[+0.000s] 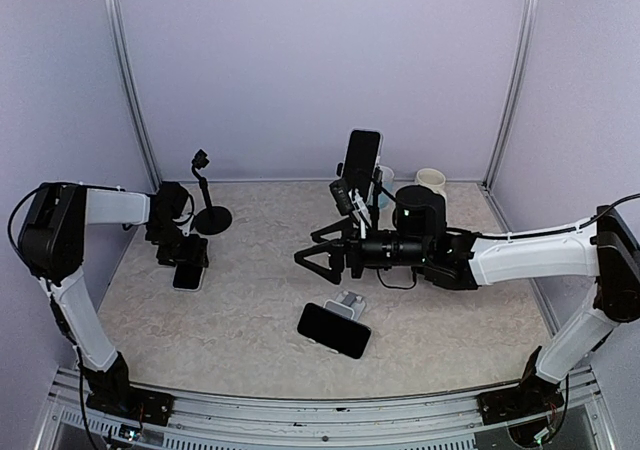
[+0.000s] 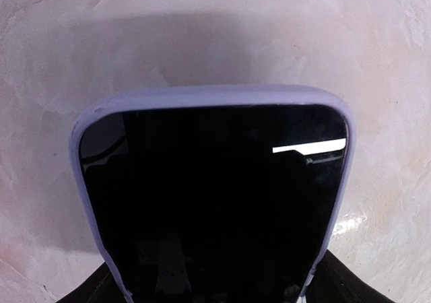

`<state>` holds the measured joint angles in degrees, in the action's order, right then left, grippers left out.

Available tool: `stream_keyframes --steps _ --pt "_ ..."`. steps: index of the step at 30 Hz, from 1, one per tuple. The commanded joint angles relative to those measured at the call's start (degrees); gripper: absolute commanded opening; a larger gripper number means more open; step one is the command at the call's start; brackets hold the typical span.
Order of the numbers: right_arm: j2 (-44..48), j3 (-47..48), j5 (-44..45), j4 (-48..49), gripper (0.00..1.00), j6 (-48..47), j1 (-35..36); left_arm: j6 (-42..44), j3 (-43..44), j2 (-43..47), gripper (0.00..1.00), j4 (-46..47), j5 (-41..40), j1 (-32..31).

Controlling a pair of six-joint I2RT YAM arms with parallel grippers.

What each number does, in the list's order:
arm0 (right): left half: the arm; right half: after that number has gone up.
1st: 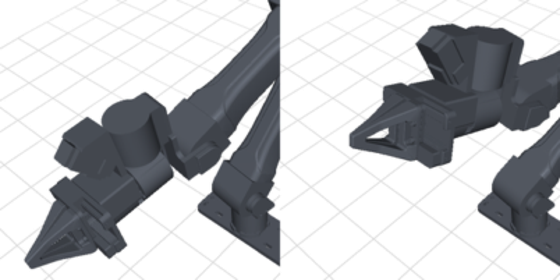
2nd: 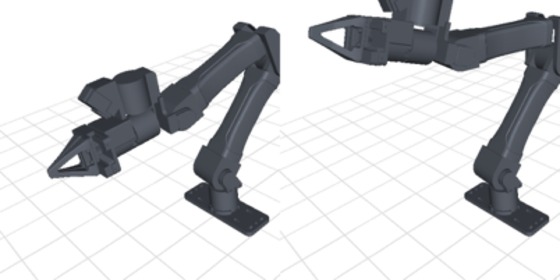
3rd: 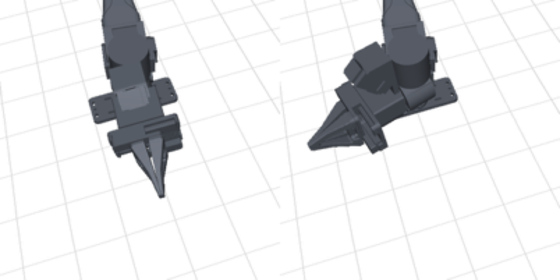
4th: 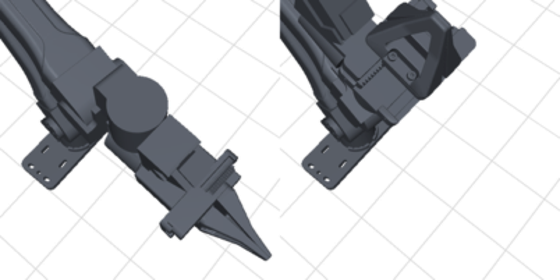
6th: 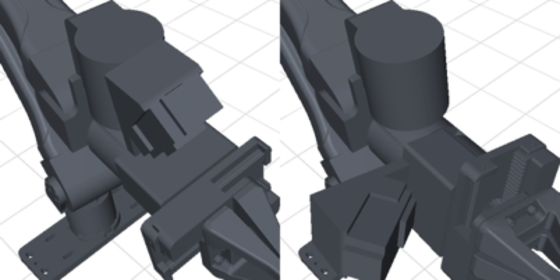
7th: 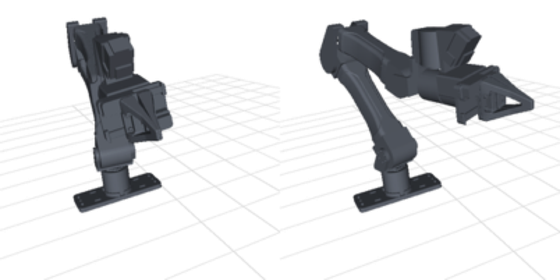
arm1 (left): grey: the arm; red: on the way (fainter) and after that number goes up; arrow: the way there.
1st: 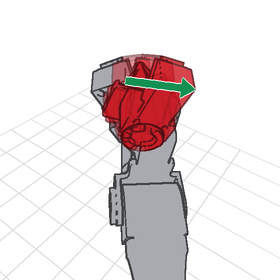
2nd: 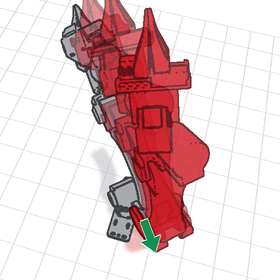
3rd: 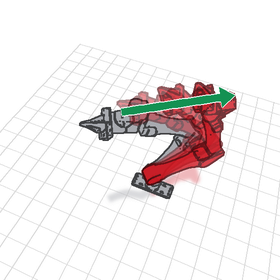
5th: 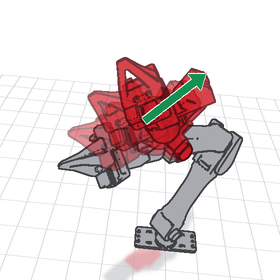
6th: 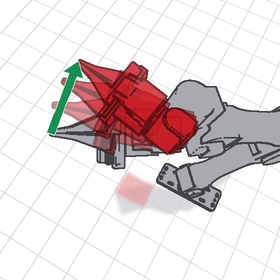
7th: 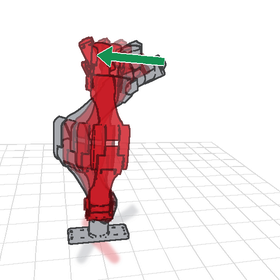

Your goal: Remove the phone from the phone stand

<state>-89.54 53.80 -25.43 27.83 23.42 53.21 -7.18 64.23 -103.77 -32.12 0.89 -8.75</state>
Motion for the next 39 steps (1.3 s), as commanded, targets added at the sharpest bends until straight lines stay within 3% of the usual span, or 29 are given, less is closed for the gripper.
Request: stream_keyframes --steps 1,7,17,24,30,39 --pt "1.11 -0.66 -0.84 2.00 1.00 0.10 -0.39 0.87 2.37 -2.87 0.39 1.80 -1.41 -1.74" --pt "1.96 -0.92 -0.47 1.31 1.00 -0.22 -0.44 -0.10 1.79 -4.61 0.41 2.42 -0.81 -1.93" --pt "3.72 -0.67 0.27 -0.03 1.00 -0.99 -0.48 -0.73 0.14 -3.11 0.78 2.78 -3.42 -3.06" --pt "4.99 -0.42 0.74 -1.16 1.00 -1.41 -0.51 -1.36 -0.55 -1.07 0.98 3.06 -4.60 -3.40" --pt "7.03 -0.45 1.70 -2.99 1.00 -1.99 -0.49 -3.28 -2.59 3.81 0.99 3.99 -7.13 -4.34" --pt "12.97 -0.38 4.82 -9.48 1.00 -3.16 -1.82 -9.62 -9.31 20.17 0.99 8.98 -16.83 -7.36"
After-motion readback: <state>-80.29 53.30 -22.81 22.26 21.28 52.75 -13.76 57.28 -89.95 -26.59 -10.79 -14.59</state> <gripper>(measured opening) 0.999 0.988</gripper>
